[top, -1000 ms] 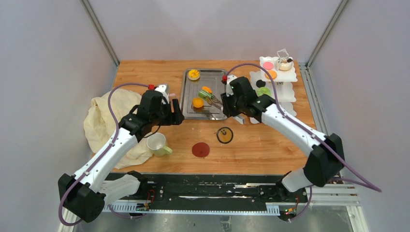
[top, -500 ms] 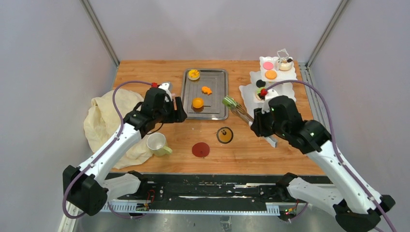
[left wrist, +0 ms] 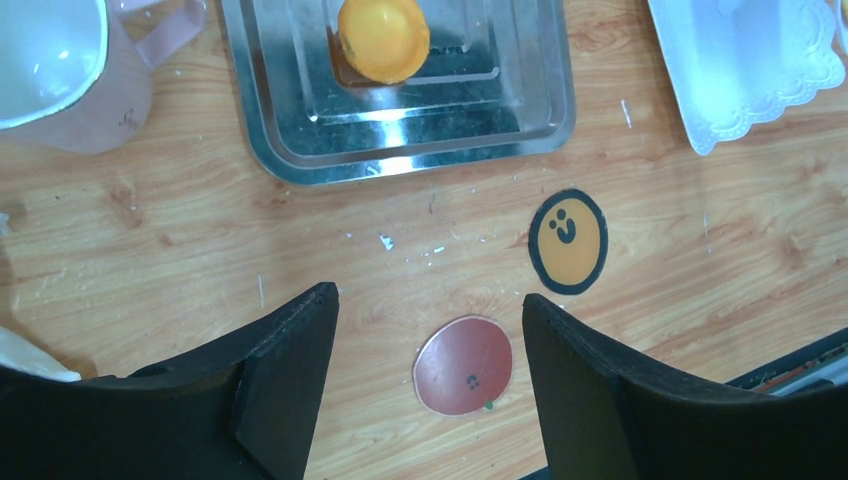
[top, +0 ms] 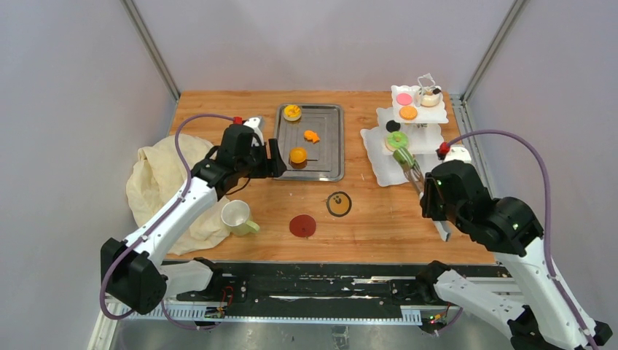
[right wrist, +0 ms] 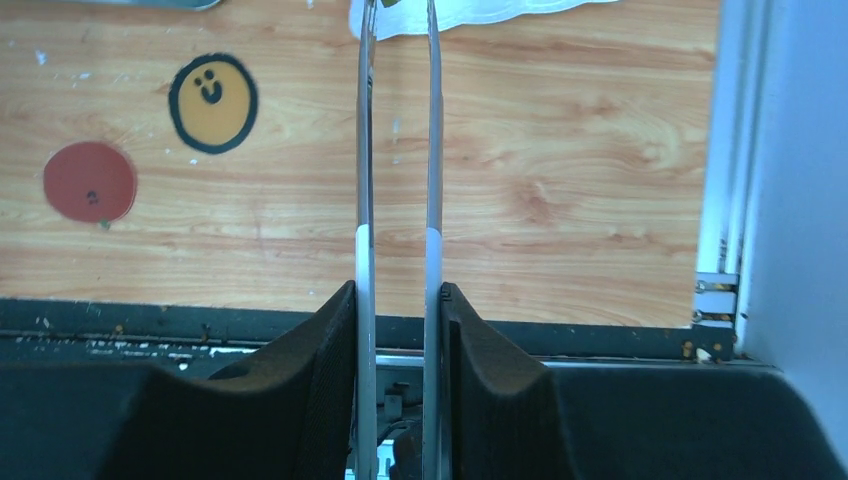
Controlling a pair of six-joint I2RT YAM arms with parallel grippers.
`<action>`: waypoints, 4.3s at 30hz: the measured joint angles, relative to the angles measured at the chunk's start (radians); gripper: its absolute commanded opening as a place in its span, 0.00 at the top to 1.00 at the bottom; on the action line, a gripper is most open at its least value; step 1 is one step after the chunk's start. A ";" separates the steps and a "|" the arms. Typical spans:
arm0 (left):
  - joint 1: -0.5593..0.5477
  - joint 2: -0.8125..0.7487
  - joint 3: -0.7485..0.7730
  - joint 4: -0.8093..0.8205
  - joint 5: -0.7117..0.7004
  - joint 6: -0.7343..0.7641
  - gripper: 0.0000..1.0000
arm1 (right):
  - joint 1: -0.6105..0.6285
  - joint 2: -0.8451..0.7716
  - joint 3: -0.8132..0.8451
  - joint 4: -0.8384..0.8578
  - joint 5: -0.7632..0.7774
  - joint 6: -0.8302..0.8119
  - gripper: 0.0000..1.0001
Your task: Serve the afternoon tea
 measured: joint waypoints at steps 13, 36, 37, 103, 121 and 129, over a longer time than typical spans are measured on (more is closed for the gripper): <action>0.000 0.003 0.009 0.008 0.006 0.010 0.28 | -0.002 0.035 0.106 -0.094 0.238 0.071 0.99; 0.000 -0.057 -0.028 0.008 0.002 0.010 0.28 | -0.329 0.115 -0.025 0.207 0.027 -0.136 0.99; 0.000 -0.062 -0.031 0.007 0.001 0.010 0.28 | -0.340 0.122 -0.027 0.224 0.016 -0.147 0.99; 0.085 -0.335 0.049 -0.275 -0.148 0.095 0.23 | -0.113 0.283 0.019 0.497 -0.717 -0.379 0.67; 0.085 -0.554 -0.067 -0.308 -0.172 0.040 0.17 | -0.088 1.004 0.344 0.694 -0.386 -0.356 0.60; 0.085 -0.514 -0.079 -0.302 -0.148 0.039 0.13 | -0.088 1.092 0.394 0.704 -0.377 -0.384 0.57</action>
